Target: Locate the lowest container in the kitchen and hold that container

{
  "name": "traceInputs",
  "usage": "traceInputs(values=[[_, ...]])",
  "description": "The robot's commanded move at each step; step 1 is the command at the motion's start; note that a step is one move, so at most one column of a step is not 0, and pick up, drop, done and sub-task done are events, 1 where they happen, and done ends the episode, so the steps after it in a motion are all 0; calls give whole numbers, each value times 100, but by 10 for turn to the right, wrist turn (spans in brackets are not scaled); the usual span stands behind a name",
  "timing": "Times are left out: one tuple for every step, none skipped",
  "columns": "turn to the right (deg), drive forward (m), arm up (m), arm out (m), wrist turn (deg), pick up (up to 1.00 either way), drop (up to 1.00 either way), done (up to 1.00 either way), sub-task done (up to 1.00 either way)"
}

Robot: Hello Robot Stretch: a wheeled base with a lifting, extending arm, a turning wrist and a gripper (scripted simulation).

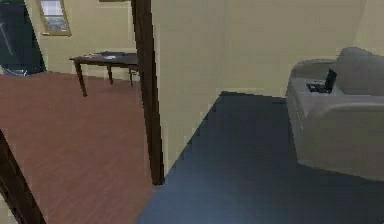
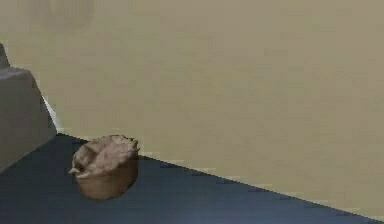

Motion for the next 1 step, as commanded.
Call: traceInputs(values=[[0, 70, 0, 0, 0, 0, 0, 0, 0]])
